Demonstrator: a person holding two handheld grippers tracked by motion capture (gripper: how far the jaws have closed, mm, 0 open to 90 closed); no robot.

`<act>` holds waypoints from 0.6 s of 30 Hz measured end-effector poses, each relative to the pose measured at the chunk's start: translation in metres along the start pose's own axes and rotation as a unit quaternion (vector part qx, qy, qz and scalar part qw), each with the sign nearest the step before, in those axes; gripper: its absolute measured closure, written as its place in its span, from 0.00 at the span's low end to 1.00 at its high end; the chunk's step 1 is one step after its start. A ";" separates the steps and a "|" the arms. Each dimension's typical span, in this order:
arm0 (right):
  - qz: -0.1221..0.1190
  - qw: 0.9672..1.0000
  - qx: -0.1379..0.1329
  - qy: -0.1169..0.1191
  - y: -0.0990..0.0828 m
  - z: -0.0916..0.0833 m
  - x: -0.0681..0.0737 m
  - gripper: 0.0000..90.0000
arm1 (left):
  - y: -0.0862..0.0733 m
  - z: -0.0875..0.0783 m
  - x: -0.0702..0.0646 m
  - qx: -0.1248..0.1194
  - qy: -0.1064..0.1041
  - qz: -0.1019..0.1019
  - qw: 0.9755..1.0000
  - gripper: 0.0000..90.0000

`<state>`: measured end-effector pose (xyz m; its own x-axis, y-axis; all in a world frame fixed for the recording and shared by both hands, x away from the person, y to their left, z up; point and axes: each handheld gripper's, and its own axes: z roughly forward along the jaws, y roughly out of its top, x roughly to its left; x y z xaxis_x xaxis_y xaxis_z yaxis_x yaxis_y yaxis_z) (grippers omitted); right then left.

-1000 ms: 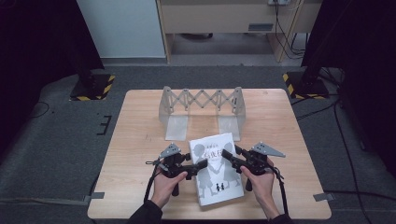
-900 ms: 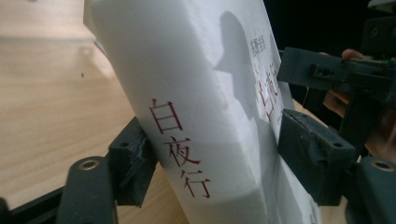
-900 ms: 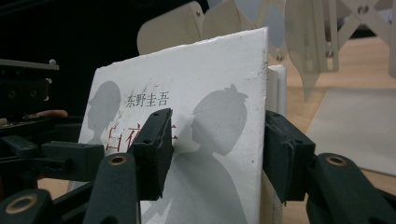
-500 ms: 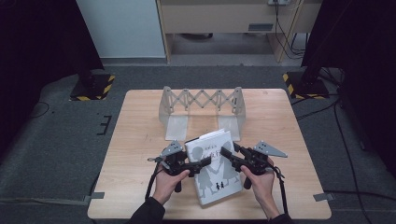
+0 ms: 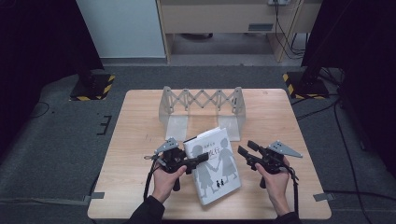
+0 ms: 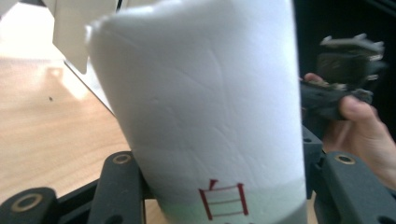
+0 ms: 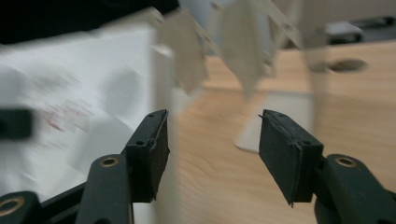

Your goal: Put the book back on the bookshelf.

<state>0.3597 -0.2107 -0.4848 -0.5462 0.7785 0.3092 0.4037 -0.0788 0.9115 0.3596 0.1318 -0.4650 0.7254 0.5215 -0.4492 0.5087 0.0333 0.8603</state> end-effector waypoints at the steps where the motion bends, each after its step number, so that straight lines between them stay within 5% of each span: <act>1: -0.001 1.000 0.015 -0.014 -0.002 -0.002 -0.005 0.45 | 0.004 -0.001 -0.001 0.000 0.002 0.008 1.000 0.52; 3: -0.020 0.997 0.054 -0.047 -0.007 -0.005 -0.016 0.43 | 0.008 -0.002 -0.003 -0.005 0.005 0.017 1.000 0.54; 5: -0.035 0.995 0.063 -0.073 -0.009 -0.009 -0.025 0.43 | 0.013 -0.002 -0.005 -0.009 0.008 0.033 0.999 0.56; 9: -0.043 0.994 0.062 -0.082 -0.008 -0.011 -0.029 0.42 | 0.019 -0.002 -0.009 -0.014 0.020 0.061 0.998 0.56; 13: -0.061 0.989 0.094 -0.102 -0.012 -0.009 -0.036 0.39 | 0.018 -0.003 -0.009 -0.014 0.016 0.072 0.997 0.56; 18: -0.053 0.981 0.132 -0.129 -0.020 -0.007 -0.044 0.31 | 0.012 -0.010 -0.010 -0.008 0.006 0.078 0.997 0.56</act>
<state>0.3711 -0.2479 -0.5147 -0.4056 0.9079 0.1060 0.5485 0.1489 0.8228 0.3532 0.1354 -0.4478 0.7896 0.5310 -0.3076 0.3827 -0.0344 0.9232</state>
